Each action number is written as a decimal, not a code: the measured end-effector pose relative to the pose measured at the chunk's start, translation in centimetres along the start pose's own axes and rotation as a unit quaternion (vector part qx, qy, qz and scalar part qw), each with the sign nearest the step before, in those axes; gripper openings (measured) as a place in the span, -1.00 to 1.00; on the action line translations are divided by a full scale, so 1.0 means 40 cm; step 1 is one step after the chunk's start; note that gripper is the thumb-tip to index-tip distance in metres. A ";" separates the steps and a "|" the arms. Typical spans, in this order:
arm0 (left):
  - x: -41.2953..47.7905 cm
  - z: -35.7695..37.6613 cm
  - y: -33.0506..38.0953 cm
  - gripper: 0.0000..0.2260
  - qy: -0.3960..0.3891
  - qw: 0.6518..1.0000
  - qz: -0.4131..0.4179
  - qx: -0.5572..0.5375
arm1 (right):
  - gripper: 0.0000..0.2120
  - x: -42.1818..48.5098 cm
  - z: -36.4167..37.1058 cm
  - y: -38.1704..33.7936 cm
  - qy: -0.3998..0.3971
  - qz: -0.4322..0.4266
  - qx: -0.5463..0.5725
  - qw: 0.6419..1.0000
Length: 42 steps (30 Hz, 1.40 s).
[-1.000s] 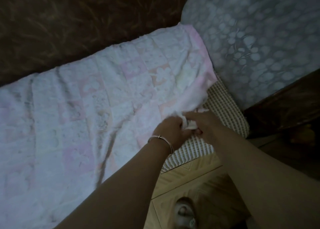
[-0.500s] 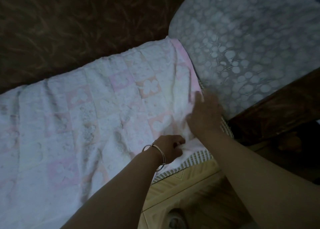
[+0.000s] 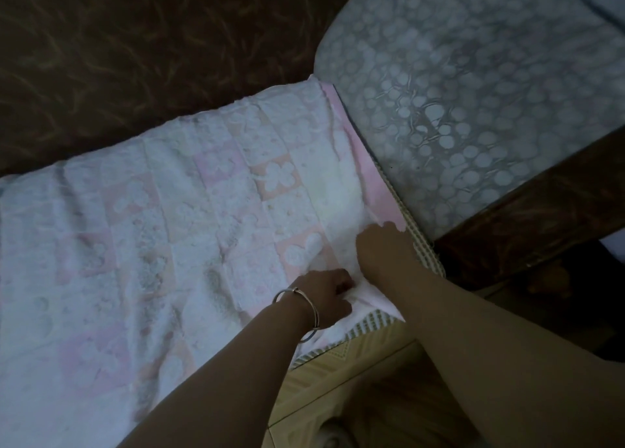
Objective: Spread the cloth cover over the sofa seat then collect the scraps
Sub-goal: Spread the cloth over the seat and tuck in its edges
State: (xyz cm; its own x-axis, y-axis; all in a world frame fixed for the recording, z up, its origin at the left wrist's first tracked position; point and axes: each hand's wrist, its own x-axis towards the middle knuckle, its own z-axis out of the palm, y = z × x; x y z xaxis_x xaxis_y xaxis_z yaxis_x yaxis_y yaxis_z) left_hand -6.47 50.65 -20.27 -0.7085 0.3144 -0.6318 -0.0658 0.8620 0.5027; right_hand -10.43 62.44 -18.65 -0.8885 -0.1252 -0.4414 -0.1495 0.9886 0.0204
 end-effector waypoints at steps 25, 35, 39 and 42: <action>0.057 0.013 0.096 -0.66 0.139 0.987 0.061 -0.051 | -0.63 0.092 0.000 0.136 -0.007 0.191 0.200 0.961; 0.122 0.014 0.132 -0.65 0.204 0.978 0.030 -0.028 | -0.69 0.080 -0.012 0.229 0.050 0.148 0.050 0.986; 0.150 0.013 0.156 -0.62 0.205 0.978 0.049 -0.011 | -0.68 0.092 0.003 0.233 0.028 0.128 0.050 0.990; 0.183 0.018 0.165 -0.64 0.203 0.977 0.068 0.021 | -0.81 0.085 0.025 0.238 0.118 0.103 0.039 0.987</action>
State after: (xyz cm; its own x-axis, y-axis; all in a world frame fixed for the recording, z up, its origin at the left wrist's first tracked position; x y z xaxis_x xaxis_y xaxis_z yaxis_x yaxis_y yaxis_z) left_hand -11.57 58.92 -22.02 -0.9292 0.2519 -0.2705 0.0721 0.8413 0.5358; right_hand -14.42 71.50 -20.86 -0.9743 0.0720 -0.2135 0.0706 0.9974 0.0143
